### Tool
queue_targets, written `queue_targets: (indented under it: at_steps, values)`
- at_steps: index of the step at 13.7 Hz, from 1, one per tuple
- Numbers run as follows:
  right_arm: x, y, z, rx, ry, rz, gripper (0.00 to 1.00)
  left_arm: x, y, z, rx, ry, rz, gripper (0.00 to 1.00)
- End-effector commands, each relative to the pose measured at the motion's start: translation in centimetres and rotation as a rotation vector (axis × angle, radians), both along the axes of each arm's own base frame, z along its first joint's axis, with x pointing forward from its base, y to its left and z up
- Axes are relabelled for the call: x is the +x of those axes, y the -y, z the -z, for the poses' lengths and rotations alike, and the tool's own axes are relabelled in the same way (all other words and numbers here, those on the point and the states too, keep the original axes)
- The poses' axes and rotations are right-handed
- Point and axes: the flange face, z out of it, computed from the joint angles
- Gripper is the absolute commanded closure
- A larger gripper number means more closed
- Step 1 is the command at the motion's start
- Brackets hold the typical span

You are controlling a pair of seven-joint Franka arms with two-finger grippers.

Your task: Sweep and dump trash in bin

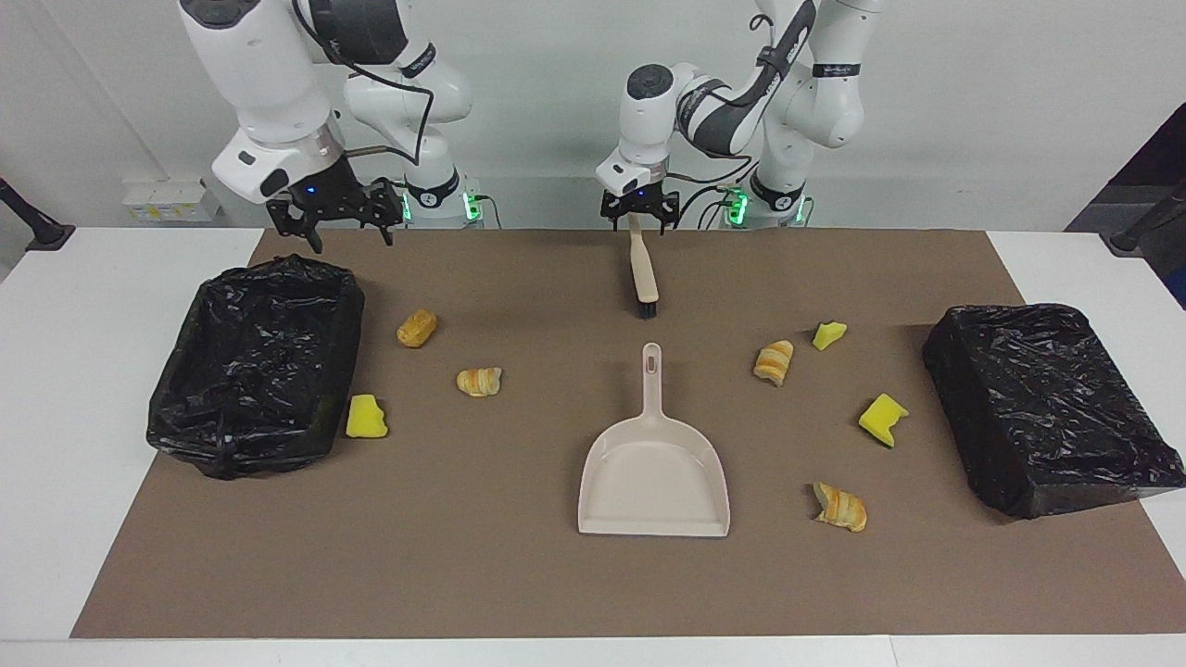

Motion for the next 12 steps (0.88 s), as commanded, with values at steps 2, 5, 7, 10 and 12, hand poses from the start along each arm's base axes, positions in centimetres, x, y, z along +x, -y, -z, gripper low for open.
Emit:
queue_targets:
  at_steps: [2, 5, 7, 10, 12]
  values:
    - [2.0, -5.8, 3.9, 0.048, -0.009, 0.074, 0.00, -1.4, 0.0, 0.2, -0.007, -0.005, -0.048, 0.40]
    - [2.3, -12.3, 5.4, 0.039, 0.001, 0.097, 0.00, -0.7, -0.3, 0.4, 0.009, -0.016, -0.059, 1.00]
    - [2.1, -15.6, 6.5, 0.040, 0.005, 0.136, 0.00, 0.3, -1.1, 0.4, 0.037, -0.036, -0.075, 1.00]
    - [1.7, -18.5, 7.5, 0.040, 0.015, 0.154, 0.00, 5.7, -3.5, -1.3, 0.011, -0.037, -0.076, 1.00]
    - [1.9, -18.7, 7.7, 0.050, 0.040, 0.137, 0.00, 10.2, -6.5, -3.2, 0.010, -0.055, -0.003, 1.00]
